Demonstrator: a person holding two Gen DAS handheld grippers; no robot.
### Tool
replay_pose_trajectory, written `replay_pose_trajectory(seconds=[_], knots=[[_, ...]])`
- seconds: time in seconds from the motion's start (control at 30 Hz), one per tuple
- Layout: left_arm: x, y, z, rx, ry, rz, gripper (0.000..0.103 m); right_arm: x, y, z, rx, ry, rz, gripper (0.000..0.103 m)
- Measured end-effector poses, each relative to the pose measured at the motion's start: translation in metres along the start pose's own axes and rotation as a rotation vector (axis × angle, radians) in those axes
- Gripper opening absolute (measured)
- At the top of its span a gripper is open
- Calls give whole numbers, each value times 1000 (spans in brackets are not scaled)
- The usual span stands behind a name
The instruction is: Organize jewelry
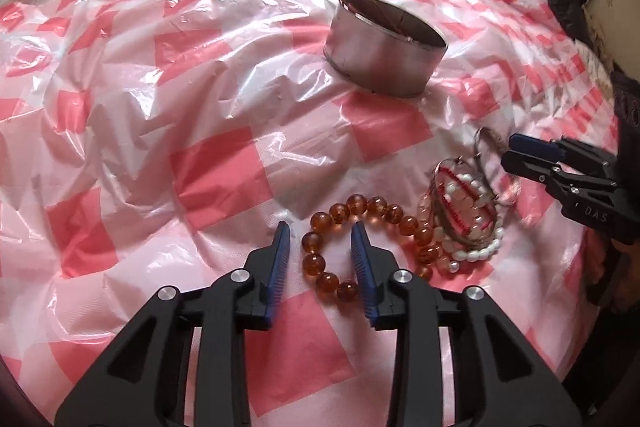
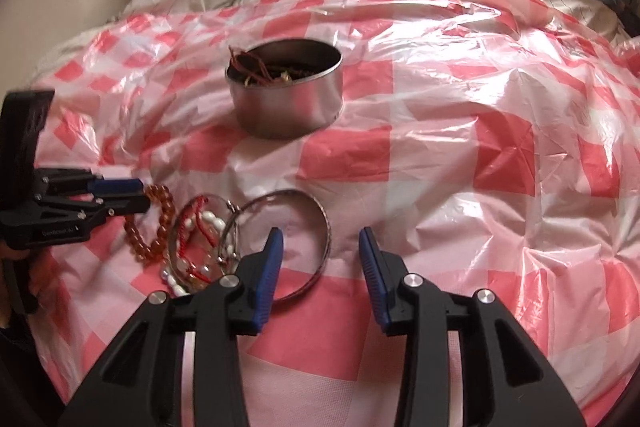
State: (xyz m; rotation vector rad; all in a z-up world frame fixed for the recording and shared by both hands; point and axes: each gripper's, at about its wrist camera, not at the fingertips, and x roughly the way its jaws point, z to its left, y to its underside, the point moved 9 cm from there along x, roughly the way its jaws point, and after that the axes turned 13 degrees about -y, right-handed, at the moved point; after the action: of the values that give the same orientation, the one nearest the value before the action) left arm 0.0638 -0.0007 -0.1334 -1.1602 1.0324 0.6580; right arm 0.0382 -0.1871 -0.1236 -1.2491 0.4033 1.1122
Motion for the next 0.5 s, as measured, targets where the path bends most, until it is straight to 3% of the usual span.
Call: replay_pose_trajectory(seconds=[0.07, 0.13, 0.2, 0.23, 0.4, 0.5], knots=[[2, 1, 0, 8, -10, 4, 30, 1, 1, 1, -29, 25, 11, 29], [2, 1, -1, 18, -19, 1, 29, 2, 2, 2, -44, 37, 14, 12], [0, 1, -1, 39, -40, -8, 11, -2, 0, 2, -53, 47, -1, 6], [-2, 1, -1, 45, -45, -18, 11, -4, -2, 2, -52, 48, -13, 3], [-25, -9, 0, 14, -12, -92, 10, -20, -14, -2, -30, 37, -87, 1], [-31, -12, 5, -2, -12, -115, 10, -18, -14, -3, -19, 23, -73, 1]])
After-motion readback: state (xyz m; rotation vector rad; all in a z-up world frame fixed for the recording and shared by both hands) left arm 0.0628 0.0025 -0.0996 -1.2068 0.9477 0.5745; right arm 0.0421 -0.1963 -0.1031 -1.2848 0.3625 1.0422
